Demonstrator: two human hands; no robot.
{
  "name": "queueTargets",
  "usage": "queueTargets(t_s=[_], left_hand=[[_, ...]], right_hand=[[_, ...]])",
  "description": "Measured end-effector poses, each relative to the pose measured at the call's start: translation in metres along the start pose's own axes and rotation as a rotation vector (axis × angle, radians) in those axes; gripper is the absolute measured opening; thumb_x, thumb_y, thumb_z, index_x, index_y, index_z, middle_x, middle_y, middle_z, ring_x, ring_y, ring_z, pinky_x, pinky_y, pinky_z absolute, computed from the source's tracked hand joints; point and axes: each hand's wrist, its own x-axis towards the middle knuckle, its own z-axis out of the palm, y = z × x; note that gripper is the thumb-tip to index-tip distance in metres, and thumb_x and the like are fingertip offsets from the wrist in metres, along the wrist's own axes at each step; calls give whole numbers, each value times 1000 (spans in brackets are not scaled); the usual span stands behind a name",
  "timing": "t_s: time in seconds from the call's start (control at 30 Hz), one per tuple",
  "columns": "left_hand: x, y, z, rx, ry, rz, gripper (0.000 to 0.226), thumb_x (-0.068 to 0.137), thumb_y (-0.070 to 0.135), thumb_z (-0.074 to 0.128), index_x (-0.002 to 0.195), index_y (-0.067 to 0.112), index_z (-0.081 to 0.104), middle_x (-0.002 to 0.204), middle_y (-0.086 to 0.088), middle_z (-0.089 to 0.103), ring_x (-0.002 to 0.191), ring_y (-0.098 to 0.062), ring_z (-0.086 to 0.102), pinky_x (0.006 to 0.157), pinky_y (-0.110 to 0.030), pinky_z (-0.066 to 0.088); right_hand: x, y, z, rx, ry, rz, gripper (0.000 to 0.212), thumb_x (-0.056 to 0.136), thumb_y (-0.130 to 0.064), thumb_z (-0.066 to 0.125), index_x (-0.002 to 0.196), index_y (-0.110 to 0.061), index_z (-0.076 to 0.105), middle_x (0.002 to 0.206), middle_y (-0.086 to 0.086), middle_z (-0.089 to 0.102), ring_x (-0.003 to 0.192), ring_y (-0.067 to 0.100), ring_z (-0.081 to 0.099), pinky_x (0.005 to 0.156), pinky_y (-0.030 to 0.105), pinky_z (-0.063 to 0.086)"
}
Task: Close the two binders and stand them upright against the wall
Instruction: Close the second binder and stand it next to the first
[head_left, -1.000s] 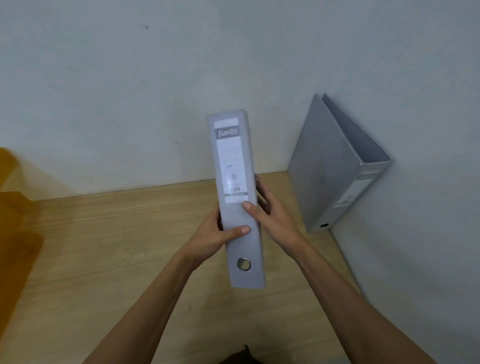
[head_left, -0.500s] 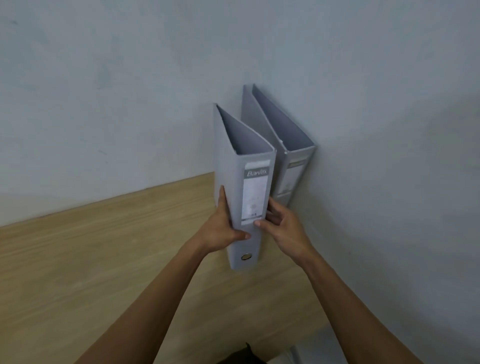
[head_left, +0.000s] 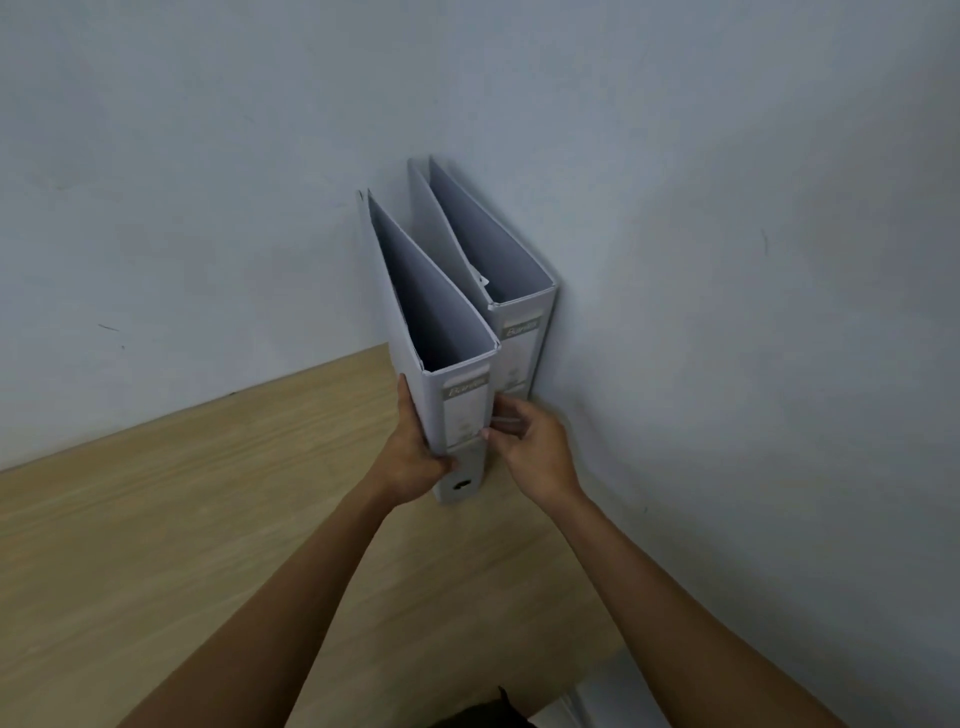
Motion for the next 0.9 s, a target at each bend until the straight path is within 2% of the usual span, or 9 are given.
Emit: queueTargets(t_s=[0.1,0.17,0.23,0.33,0.57,0.67,0.73,0.8,0.9], left_hand=[[10,3,-4,-5,-3,-22,125,76,-14,72,158,21,-16,147,2,35,134,-10,33,101,-29,41],[16,4,-4,-15,5,-44,123,77,-14,72,158,22,-14,147,0,38,133,-12,35,102,-32,42],[20,6,-5,-18,29,-54,121,77,-13,72,159,23,-11,152,-6,39,140,-20,37,105,-38,44],[27,10,-2,-14,50,-53,119,77,-14,70,158,21,-9,153,-10,38,146,-29,35,105,-40,44],[42,11,-3,5,57,-92,116,78,-14,70,158,20,-6,150,-11,41,144,-32,39,104,-45,47],[47,10,-5,-3,55,-109,114,78,-14,69,158,21,-4,150,-11,41,144,-32,39,103,-45,47],[49,9,-6,0,63,-115,112,79,-13,69,159,21,-3,150,-11,42,144,-32,40,100,-38,48],[49,9,-6,14,79,-109,111,79,-11,70,159,19,-2,149,-11,43,142,-31,41,97,-34,47],[43,8,-1,28,115,-110,105,83,-2,72,160,19,3,150,-12,47,140,-33,45,99,-38,49]], right_hand=[[10,0,1,-9,42,15,30,83,-8,78,103,-23,61,101,-4,71,96,11,69,87,27,59],[16,1,1,-20,53,24,27,81,-10,80,94,-24,59,99,1,71,97,17,69,86,29,59],[23,1,1,-47,62,26,26,82,-12,79,87,-25,57,95,1,69,93,17,68,82,27,57],[31,3,0,-84,86,26,20,84,-16,78,84,-21,59,87,-1,67,84,14,65,73,23,55],[38,9,4,-35,74,43,15,89,-24,74,82,-23,60,83,-3,67,79,14,65,66,20,52],[41,10,7,-20,80,61,15,89,-24,74,81,-22,61,83,-2,68,82,20,68,73,32,60],[43,10,9,-15,88,81,16,89,-23,73,79,-22,61,84,1,69,87,24,70,80,43,62],[45,10,10,-18,97,88,17,89,-23,73,77,-23,61,86,5,71,89,25,72,82,48,62],[45,9,11,-18,107,89,18,89,-24,73,76,-24,60,88,8,73,89,27,72,82,49,62]])
